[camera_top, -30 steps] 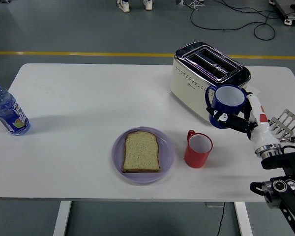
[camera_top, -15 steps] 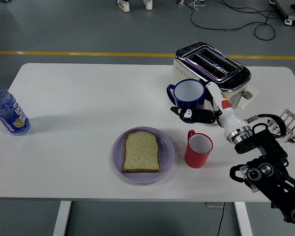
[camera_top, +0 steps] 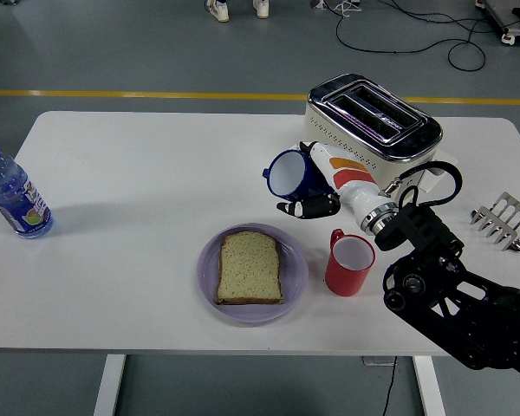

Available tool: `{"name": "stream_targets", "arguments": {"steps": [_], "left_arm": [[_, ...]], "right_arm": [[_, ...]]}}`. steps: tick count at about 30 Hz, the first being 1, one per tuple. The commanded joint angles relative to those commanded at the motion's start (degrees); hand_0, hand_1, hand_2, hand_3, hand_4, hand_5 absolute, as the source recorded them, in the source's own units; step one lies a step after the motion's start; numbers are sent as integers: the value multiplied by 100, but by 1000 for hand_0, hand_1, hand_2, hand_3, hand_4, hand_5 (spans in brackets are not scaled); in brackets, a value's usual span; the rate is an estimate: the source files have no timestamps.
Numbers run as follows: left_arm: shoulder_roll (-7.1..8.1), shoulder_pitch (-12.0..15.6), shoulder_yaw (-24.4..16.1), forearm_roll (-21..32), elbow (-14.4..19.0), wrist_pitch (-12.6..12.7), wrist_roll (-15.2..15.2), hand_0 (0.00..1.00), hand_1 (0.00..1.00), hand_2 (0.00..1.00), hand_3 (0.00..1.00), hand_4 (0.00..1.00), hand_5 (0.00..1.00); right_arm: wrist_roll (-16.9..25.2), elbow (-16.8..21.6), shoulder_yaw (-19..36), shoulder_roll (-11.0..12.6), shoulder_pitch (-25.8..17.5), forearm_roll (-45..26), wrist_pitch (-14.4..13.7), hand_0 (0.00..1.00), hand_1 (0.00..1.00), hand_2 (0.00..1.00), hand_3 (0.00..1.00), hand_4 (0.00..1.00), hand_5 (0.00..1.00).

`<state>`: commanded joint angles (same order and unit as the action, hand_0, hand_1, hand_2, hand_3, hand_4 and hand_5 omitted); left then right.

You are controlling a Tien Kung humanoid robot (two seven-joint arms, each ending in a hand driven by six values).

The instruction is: Pick up the cup,pour liquid into bread,place the cup on the desk

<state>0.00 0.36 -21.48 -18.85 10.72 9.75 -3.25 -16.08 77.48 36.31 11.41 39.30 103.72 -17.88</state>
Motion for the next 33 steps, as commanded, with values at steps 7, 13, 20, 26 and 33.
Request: {"name": "stream_targets", "arguments": {"steps": [7, 13, 20, 26, 33], "left_arm": [[0, -2, -3, 10, -1, 1, 0, 647, 643, 639, 529, 297, 763], [0, 6, 4, 36, -1, 3, 0, 648, 643, 639, 531, 298, 765], [0, 2, 14, 57, -1, 2, -1, 648, 644, 639, 530, 297, 763], [0, 12, 23, 81, 0, 3, -2, 647, 644, 639, 530, 297, 763], [0, 27, 22, 92, 2, 1, -1, 648, 643, 639, 529, 297, 763]], "right_arm": [[-9, -99, -694, 172, 503, 242, 127, 382, 354, 528, 511, 662, 2], [-79, -144, -1359, 259, 855, 880, 272, 388, 356, 528, 513, 658, 2], [-118, -89, -2026, 390, 1487, 1373, 497, 404, 365, 532, 516, 656, 2], [-139, -23, -2485, 407, 1935, 1615, 567, 417, 373, 535, 520, 653, 2], [-177, 37, -3200, 380, 2340, 1705, 648, 423, 378, 536, 522, 646, 2]]}}
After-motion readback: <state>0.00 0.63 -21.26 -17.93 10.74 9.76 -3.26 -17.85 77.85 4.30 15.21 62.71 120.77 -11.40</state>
